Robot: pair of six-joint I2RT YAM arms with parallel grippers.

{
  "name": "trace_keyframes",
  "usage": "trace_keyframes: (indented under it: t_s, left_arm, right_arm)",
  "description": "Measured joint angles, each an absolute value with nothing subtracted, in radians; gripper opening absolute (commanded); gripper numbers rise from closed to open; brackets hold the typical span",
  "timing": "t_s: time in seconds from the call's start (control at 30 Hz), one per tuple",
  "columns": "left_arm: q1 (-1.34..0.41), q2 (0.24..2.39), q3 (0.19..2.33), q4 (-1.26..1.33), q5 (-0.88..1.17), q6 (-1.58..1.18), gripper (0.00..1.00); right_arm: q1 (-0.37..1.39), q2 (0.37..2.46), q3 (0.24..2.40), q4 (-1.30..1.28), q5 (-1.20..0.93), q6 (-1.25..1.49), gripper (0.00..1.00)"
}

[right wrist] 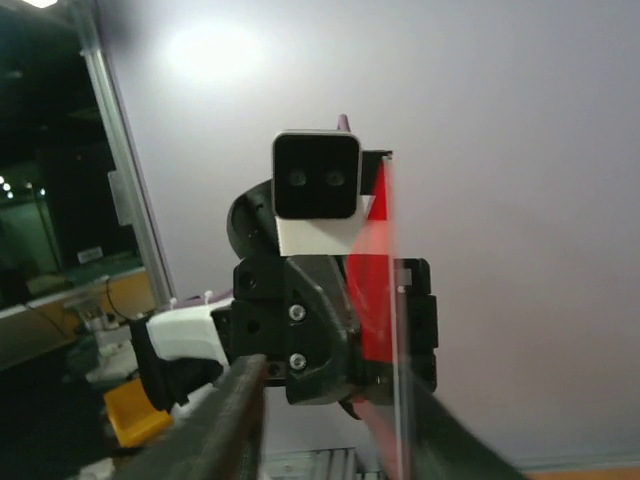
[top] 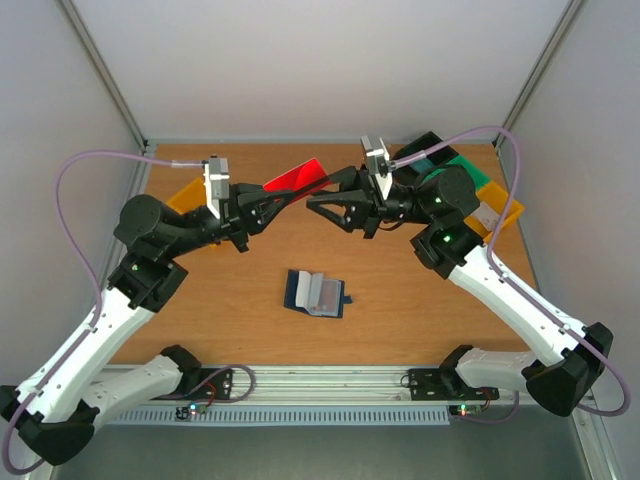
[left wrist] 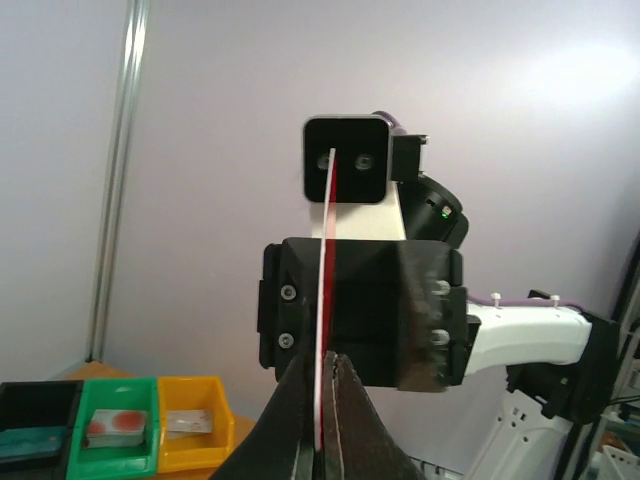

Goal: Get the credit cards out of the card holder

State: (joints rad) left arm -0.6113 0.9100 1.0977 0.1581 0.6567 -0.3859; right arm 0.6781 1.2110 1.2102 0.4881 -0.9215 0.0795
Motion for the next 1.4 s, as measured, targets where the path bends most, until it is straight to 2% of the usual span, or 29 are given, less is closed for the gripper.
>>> trace_keyframes:
  t_s: [0.07,0.2,0.23,0.3,0.33,0.37,0.43,0.63,0.7,0.8,0.9,1.1,1.27,1.4]
  left_arm:
    - [-0.612,0.91,1.098,0.164,0.663,-0.393,0.0]
    - [-0.617,0.904,1.097,0.16,0.67,-0.397,0.0]
    - [-0.617,0.902,1.095,0.158,0.67,-0.397,0.08]
    - [-0.618,0.895,1.084,0.152,0.667,-0.397,0.54]
    - [-0.617,0.887,1.074,0.144,0.661,-0.389,0.69]
    - [-0.617,0.876,1.063,0.131,0.654,-0.382,0.76]
    - [-0.606,0.842,1.035,0.083,0.643,-0.345,0.8]
    - [-0.537,0.761,1.032,-0.272,0.667,-0.118,0.79]
    - [-0.527,0.768,1.057,-0.392,0.702,-0.036,0.76]
    - [-0.526,0.803,1.087,-0.511,0.758,0.042,0.67]
    - [-0.526,0.834,1.088,-0.567,0.794,0.094,0.51]
    - [-0.524,0.876,1.084,-0.618,0.846,0.138,0.43]
    - [-0.524,0.848,1.047,-0.599,0.894,0.163,0.31]
    - [-0.523,0.812,0.986,-0.534,0.935,0.134,0.15]
  right_arm:
    - [0.682,1.209,1.218,0.476,-0.919,0.065,0.02]
    - [0.68,1.207,1.221,0.441,-0.913,0.04,0.01]
    - [0.68,1.203,1.222,0.421,-0.909,0.025,0.01]
    - [0.68,1.191,1.234,0.35,-0.899,-0.019,0.01]
    - [0.681,1.184,1.247,0.29,-0.893,-0.053,0.01]
    - [0.681,1.178,1.268,0.216,-0.885,-0.093,0.01]
    - [0.682,1.176,1.339,0.025,-0.853,-0.193,0.01]
    - [0.715,1.266,1.645,-0.677,-0.67,-0.574,0.01]
    - [0.756,1.321,1.691,-0.865,-0.64,-0.673,0.01]
    - [0.811,1.412,1.718,-1.063,-0.63,-0.77,0.01]
    - [0.85,1.461,1.717,-1.155,-0.628,-0.819,0.01]
    - [0.875,1.448,1.717,-1.176,-0.661,-0.85,0.01]
    - [0.876,1.422,1.716,-1.154,-0.682,-0.855,0.01]
    - [0.876,1.411,1.714,-1.124,-0.686,-0.855,0.01]
